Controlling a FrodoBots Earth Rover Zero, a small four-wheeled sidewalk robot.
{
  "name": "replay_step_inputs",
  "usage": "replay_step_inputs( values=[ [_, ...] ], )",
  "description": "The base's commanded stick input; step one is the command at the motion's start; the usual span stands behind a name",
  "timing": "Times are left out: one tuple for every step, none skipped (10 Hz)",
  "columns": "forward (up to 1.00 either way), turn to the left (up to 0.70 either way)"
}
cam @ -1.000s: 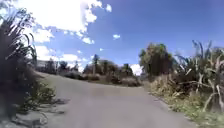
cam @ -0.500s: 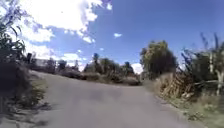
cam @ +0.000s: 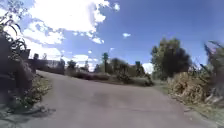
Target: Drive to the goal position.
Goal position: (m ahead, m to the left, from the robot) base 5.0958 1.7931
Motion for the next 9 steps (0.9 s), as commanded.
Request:
replay_step_inputs(
  values=[
    [0.85,0.0],
    [0.85,0.0],
    [0.85,0.0],
    [0.85,0.0],
    [0.85,0.0],
    [0.85,0.0],
    [0.85,0.34],
    [0.85,0.34],
    [0.85,0.34]
  ],
)
